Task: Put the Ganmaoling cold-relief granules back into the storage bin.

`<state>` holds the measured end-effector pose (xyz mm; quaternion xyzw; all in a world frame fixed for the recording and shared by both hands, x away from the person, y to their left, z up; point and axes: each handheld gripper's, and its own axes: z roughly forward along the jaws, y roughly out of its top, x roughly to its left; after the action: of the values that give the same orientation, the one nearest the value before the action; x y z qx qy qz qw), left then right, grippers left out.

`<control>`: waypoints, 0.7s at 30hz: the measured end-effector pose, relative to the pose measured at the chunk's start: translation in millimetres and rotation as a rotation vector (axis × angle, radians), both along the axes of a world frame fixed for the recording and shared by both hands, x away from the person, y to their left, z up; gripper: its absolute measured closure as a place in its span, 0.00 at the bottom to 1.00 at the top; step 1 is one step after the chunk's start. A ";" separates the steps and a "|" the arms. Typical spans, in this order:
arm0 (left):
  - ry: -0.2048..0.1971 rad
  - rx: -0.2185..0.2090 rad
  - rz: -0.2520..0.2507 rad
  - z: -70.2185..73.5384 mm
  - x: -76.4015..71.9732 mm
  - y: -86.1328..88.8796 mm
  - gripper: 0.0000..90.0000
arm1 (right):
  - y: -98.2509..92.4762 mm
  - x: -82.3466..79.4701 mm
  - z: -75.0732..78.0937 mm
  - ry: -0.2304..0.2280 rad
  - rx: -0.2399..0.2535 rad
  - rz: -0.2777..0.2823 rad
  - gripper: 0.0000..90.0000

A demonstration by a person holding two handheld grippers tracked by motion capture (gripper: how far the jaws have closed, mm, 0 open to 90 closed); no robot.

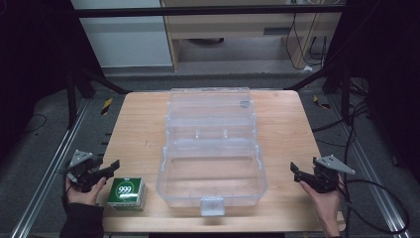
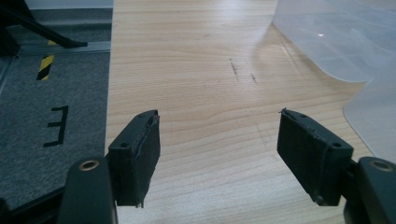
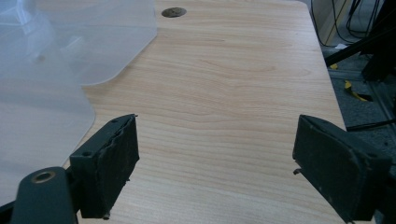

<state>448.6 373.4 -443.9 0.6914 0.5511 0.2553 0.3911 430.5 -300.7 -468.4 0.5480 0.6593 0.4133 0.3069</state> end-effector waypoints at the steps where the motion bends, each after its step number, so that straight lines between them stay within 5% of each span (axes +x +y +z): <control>1: -0.004 0.005 -0.023 2.8 -0.3 -1.1 0.33 | -0.7 -1.0 -0.4 0.012 -0.002 0.003 0.16; 6: -0.004 -0.032 -0.091 10.4 1.1 -3.9 0.32 | -3.8 -2.5 -1.8 0.022 -0.037 0.006 0.15; 21: 0.020 0.048 -0.410 51.3 0.3 -5.6 0.26 | -8.2 -4.6 -2.2 0.032 -0.065 0.025 0.10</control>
<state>448.9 367.8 -392.6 0.8008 0.3964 0.1763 0.4129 425.9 -309.0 -470.7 0.5361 0.6839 0.3868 0.3088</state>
